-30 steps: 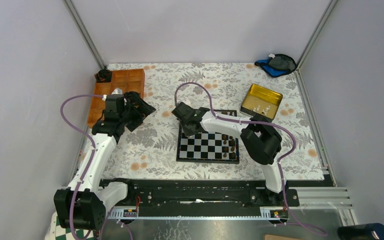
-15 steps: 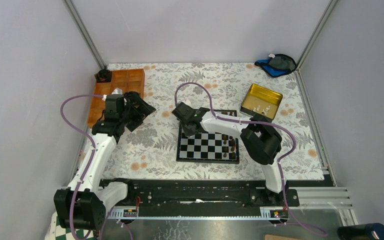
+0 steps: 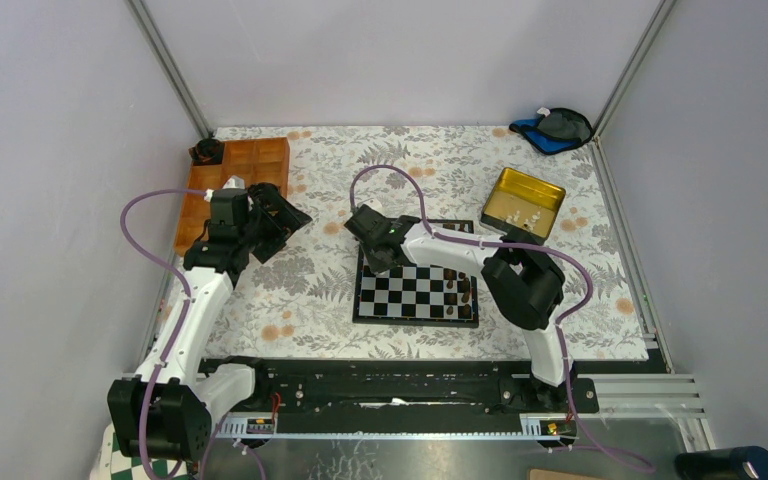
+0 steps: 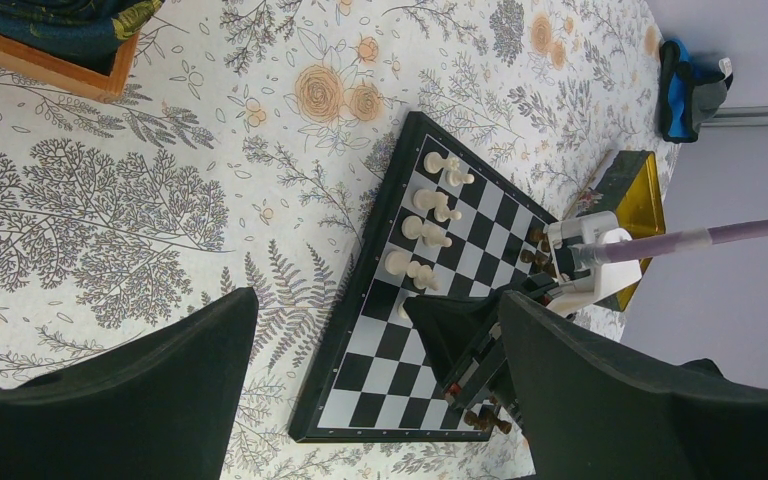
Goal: Set up the chess pieces on the board
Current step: Place the chess piece on the chessboard.
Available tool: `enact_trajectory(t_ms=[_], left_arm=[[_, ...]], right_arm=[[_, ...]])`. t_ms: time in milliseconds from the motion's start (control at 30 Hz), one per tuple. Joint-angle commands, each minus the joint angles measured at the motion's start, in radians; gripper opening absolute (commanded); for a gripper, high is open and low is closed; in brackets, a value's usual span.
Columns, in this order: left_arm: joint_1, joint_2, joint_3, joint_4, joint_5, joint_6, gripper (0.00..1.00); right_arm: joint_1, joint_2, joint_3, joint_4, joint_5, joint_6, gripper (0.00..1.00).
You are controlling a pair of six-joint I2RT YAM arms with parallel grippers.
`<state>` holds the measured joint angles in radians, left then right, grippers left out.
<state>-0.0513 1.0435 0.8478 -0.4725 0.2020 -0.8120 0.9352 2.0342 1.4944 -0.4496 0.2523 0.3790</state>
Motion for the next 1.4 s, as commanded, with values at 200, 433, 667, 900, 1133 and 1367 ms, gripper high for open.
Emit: enact_trajectory(t_ms=[200, 433, 667, 900, 1133, 1367], left_arm=[[0.006, -0.015, 0.002, 0.025, 0.01, 0.004, 0.98], [0.006, -0.009, 0.004, 0.026, 0.01, 0.002, 0.98], [0.006, -0.008, 0.001, 0.027, 0.009, 0.004, 0.99], [0.005, -0.011, 0.0, 0.026, 0.002, 0.002, 0.99], [0.006, -0.016, -0.003, 0.026, 0.0, 0.002, 0.99], [0.007, -0.017, -0.003, 0.027, -0.004, 0.0, 0.99]], right_arm=[[0.006, -0.054, -0.016, -0.017, 0.034, 0.007, 0.0], [0.007, -0.054, -0.023, -0.019, 0.032, 0.006, 0.0], [0.006, -0.05, -0.015, -0.016, 0.026, -0.005, 0.19], [0.006, -0.049, 0.0, -0.017, 0.024, -0.018, 0.28], [0.007, -0.063, 0.016, -0.026, 0.018, -0.027, 0.31], [0.007, -0.102, 0.05, -0.059, 0.006, -0.029, 0.33]])
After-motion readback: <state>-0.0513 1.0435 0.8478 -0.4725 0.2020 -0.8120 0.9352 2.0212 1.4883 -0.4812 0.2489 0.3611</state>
